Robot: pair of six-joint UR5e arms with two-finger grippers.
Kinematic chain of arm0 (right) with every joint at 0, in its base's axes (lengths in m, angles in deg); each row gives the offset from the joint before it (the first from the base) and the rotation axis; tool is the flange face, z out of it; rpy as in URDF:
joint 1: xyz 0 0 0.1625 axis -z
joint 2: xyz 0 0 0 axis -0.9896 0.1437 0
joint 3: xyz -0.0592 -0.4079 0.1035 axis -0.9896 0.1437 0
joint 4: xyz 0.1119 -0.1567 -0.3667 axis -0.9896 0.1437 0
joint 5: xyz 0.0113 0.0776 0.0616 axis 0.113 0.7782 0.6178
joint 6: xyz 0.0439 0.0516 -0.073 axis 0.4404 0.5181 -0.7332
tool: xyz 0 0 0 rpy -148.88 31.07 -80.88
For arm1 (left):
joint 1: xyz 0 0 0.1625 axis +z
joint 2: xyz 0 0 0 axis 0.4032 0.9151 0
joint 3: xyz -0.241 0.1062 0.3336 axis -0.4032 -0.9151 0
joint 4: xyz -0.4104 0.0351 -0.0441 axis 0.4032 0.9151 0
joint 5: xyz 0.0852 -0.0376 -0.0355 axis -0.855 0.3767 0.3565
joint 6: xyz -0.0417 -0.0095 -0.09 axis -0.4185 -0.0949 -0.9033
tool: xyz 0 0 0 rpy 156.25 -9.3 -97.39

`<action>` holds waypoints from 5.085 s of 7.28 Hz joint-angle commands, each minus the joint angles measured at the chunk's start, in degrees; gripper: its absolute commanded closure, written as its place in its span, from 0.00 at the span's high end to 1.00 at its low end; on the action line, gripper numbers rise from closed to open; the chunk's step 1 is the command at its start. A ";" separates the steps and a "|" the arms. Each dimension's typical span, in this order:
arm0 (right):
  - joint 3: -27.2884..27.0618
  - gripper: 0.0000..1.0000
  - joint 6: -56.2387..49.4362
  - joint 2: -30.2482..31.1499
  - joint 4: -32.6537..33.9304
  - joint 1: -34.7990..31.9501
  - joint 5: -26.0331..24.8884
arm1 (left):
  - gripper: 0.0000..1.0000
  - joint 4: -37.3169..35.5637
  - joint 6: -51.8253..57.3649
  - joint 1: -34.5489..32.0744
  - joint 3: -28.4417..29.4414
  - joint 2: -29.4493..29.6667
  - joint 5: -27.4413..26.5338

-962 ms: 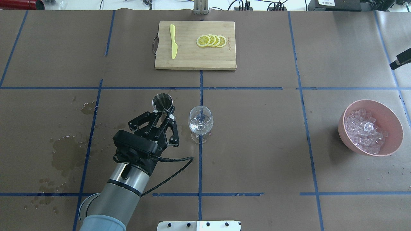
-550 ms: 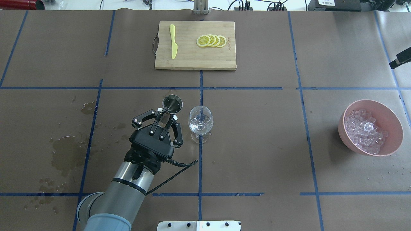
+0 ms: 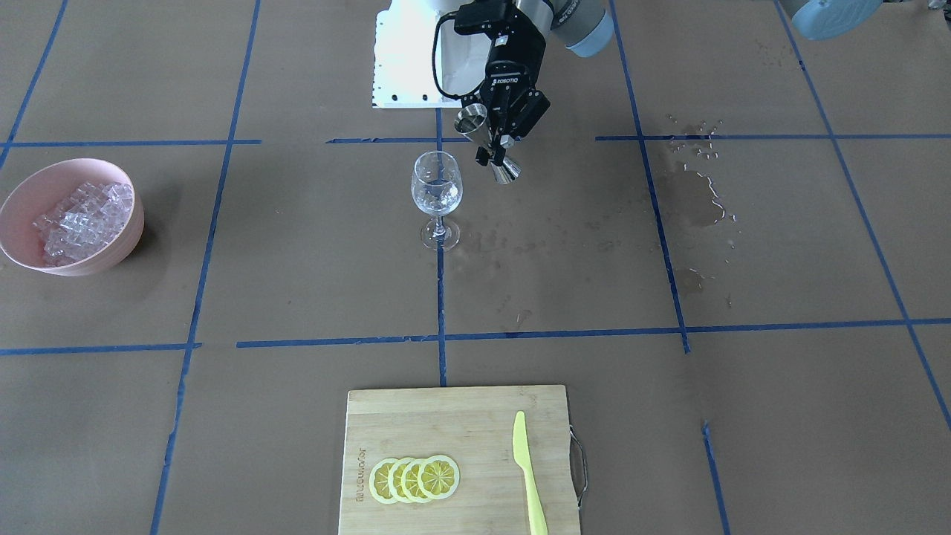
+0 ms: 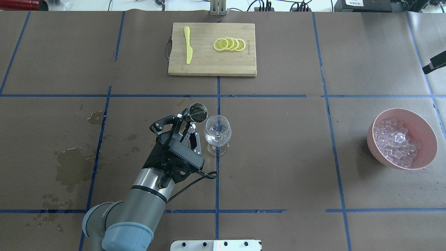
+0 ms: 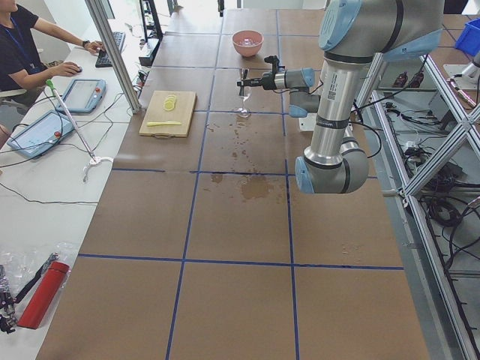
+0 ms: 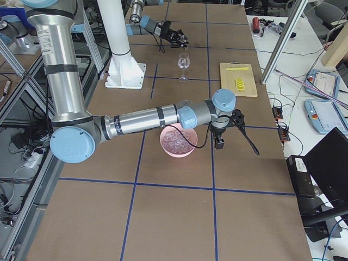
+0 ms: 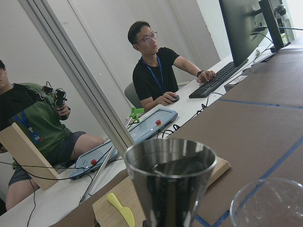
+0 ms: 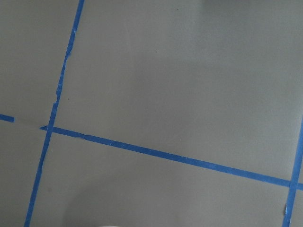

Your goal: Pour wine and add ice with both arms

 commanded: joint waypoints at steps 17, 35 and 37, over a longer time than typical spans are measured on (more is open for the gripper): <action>-0.78 1.00 0.00 -0.07 0.00 0.00 0.00 | 0.00 -19.97 39.43 -2.99 -1.19 5.12 0.19; -1.39 1.00 0.88 -0.24 0.00 0.00 0.00 | 0.00 45.42 -49.43 -2.64 19.10 -35.49 3.09; -1.39 1.00 0.88 -0.24 0.00 0.00 0.00 | 0.10 45.42 -49.43 -2.55 19.11 -35.49 3.09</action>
